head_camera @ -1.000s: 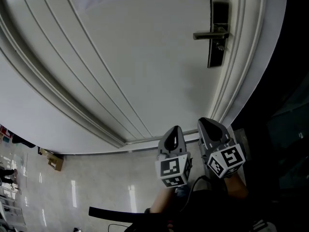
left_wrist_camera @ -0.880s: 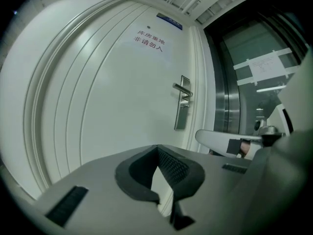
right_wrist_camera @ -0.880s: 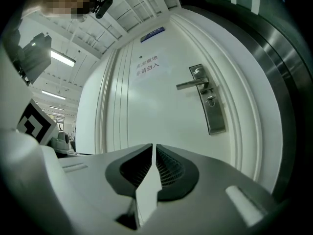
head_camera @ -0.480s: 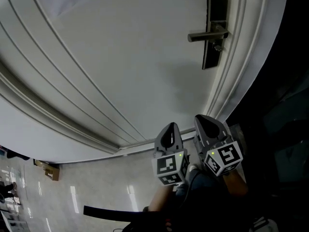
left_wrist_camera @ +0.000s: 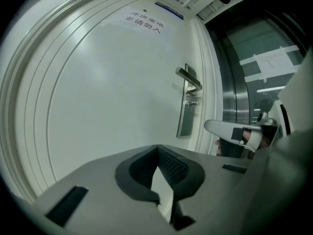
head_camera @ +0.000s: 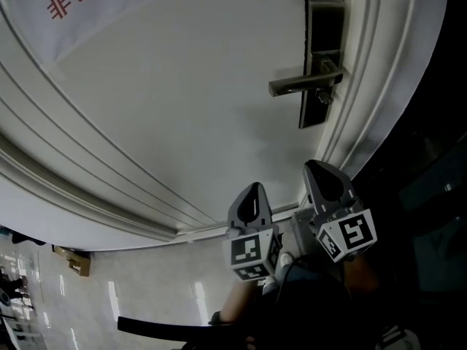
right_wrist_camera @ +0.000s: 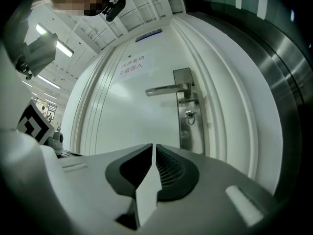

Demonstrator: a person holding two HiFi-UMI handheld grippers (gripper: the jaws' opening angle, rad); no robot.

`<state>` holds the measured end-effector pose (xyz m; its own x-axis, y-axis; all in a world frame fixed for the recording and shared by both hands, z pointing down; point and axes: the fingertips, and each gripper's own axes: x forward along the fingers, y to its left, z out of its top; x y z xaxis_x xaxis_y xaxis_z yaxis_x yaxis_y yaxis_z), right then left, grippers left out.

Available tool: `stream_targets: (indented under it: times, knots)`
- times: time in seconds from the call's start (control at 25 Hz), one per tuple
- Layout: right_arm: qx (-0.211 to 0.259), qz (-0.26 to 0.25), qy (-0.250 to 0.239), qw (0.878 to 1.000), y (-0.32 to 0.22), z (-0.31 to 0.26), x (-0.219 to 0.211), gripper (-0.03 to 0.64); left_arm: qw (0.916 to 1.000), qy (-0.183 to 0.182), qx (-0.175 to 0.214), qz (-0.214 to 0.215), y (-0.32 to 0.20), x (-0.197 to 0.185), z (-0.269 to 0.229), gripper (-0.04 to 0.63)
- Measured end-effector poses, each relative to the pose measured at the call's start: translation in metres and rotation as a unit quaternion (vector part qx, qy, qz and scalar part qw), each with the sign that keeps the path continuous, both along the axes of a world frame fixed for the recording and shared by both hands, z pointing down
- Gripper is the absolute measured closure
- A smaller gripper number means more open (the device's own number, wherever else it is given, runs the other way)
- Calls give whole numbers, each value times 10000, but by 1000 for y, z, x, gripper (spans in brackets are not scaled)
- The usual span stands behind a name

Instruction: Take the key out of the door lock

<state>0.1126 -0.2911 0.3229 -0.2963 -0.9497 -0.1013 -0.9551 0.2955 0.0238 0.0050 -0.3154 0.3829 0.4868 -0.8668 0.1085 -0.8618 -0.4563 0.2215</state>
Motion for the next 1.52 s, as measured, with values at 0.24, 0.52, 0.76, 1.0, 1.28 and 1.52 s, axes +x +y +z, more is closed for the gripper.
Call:
stream_targets:
  times: [0.24,0.52,0.76,1.0,1.28,1.52]
  knots:
    - [485,228,899,9945,-22,-31,39,609,9999,-30,19,-110,-19,19,-3,595]
    - [890,404,2312,9680,-41,-57,56,574,9997,35,-5,-261,-30,34,-1,595]
    - [1222,691,3605,9222,-56,-67,64,548,9996,56,1,-264,-33,40,-3,595]
    - [1296,923,4713,8675,-69,-67,65,548,9997,6,99,-229,-41,36,-10,595]
    - [1379,1199,5199,8344,-84,-68,63,549,9998,8,158,-156,-53,32,-14,595]
    - [1401,1426,5320,8228,-90,-68,63,563,9997,50,210,-142,-62,24,-18,595]
